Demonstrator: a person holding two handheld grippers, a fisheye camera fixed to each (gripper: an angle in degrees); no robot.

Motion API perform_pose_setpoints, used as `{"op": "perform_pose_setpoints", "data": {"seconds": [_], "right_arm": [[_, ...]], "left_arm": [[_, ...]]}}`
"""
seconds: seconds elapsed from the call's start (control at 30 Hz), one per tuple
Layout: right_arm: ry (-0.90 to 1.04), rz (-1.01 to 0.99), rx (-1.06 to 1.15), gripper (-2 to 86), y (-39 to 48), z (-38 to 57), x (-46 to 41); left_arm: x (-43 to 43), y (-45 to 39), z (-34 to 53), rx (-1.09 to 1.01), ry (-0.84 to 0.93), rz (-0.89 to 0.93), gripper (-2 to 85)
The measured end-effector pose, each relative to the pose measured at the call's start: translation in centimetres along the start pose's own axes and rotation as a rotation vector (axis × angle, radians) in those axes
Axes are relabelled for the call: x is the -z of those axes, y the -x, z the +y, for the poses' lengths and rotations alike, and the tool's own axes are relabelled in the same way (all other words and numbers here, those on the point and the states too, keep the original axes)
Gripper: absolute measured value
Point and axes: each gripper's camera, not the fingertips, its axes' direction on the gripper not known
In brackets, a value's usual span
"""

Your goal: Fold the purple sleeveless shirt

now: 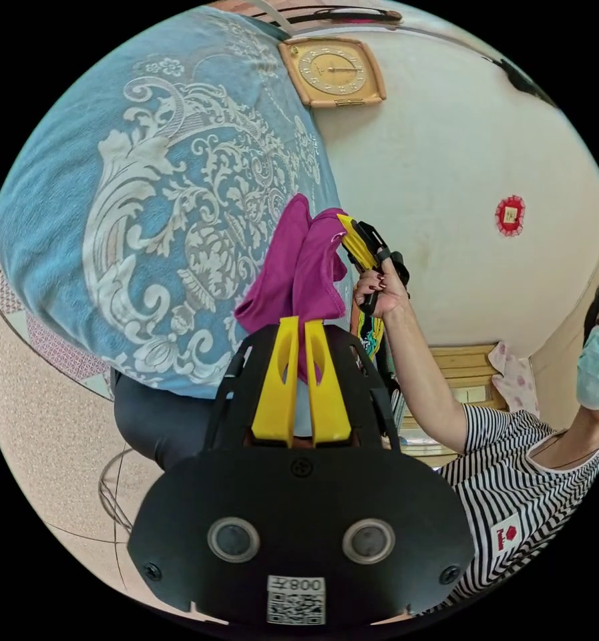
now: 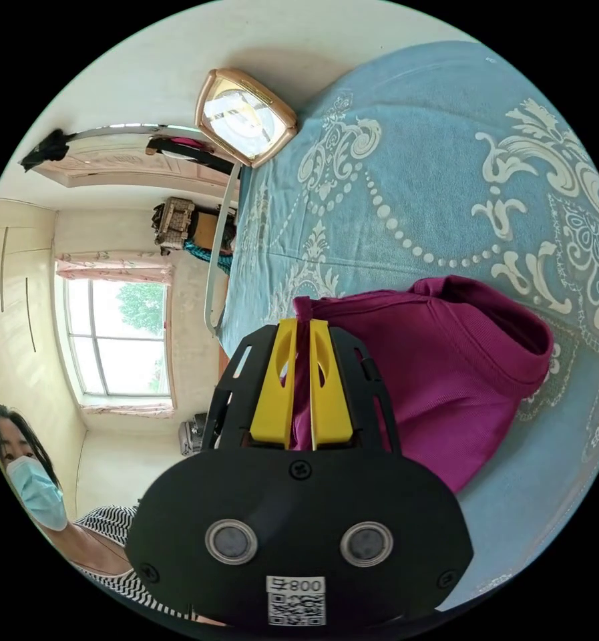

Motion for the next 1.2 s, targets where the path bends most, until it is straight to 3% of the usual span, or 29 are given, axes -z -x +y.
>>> {"op": "perform_pose_setpoints", "data": {"seconds": [0.5,0.77,0.87,1.13,1.2], "right_arm": [[0.012,0.085,0.175,3.1,9.0,-3.6,-4.9],[0.165,0.304,0.295,1.2,10.8,2.1,-8.4],[0.196,0.283,0.295,0.8,10.6,5.2,-9.1],[0.371,0.437,0.35,0.3,10.1,12.8,-12.5],[0.387,0.471,0.366,0.3,9.3,14.0,-13.0]], "left_arm": [[6.8,5.0,-1.4,0.065,-0.03,0.062,1.2],[9.5,6.0,-1.2,0.052,-0.033,0.08,0.5],[10.4,6.5,-1.3,0.052,-0.062,0.091,0.3],[9.6,4.6,-3.3,-0.081,-0.024,0.019,0.2],[8.6,4.6,-4.0,-0.098,0.009,-0.137,0.1]]}}
